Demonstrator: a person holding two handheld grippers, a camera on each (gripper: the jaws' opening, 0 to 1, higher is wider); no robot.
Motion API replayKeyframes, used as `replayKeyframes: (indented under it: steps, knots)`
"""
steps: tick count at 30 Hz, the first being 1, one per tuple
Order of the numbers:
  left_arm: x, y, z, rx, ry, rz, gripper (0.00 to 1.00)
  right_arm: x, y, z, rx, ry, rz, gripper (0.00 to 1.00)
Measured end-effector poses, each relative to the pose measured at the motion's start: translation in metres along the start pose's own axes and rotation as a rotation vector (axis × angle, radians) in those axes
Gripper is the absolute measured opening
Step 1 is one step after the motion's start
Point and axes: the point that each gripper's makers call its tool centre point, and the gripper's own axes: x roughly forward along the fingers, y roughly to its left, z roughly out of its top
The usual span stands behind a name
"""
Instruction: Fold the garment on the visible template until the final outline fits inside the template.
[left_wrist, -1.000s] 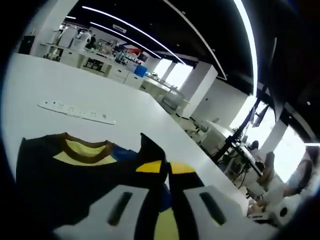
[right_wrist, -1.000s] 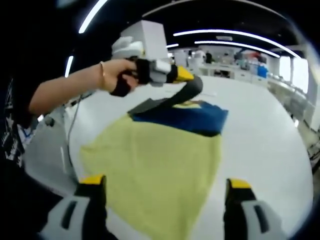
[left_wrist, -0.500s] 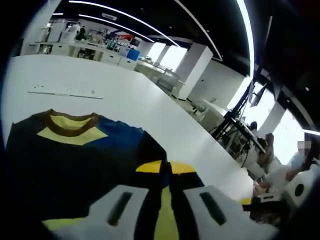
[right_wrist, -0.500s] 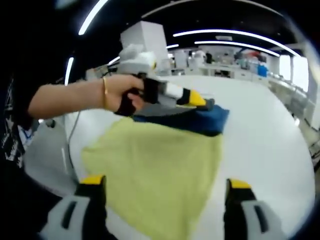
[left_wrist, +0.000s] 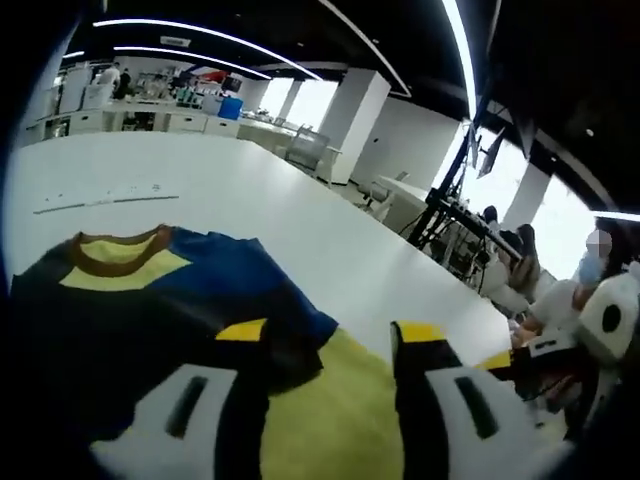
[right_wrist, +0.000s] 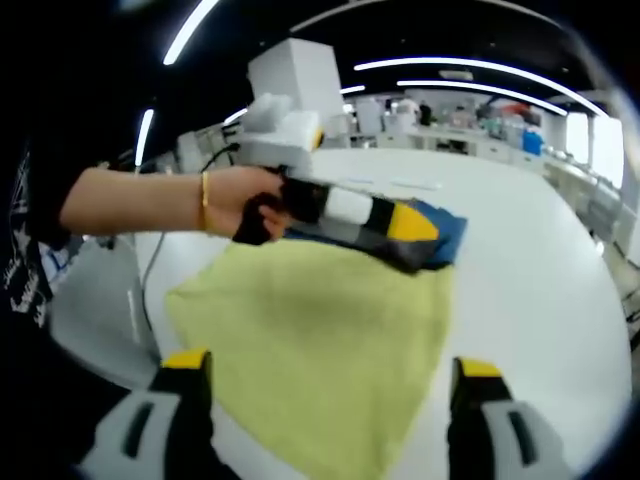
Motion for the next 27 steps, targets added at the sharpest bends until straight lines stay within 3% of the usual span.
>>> replayKeyframes:
  steps: [3, 10, 16, 19, 27]
  knots:
    - [-0.008, 0.0, -0.001, 0.026, -0.002, -0.008, 0.77, 0.0, 0.002, 0.001, -0.009, 0.004, 0.022, 0.99]
    - [-0.032, 0.01, 0.004, 0.071, -0.005, -0.014, 0.99, -0.005, -0.01, 0.025, 0.005, -0.051, 0.028, 0.98]
    - [-0.05, 0.012, 0.004, 0.161, 0.019, -0.02, 0.99, 0.001, -0.018, 0.04, -0.027, -0.053, 0.026, 0.96]
    - [-0.067, 0.015, 0.006, 0.169, 0.013, -0.013, 0.99, 0.005, -0.026, 0.049, -0.031, -0.06, 0.028, 0.94]
    - [-0.112, 0.03, 0.006, 0.2, -0.004, 0.018, 0.99, 0.02, -0.049, 0.075, -0.044, -0.078, -0.006, 0.79]
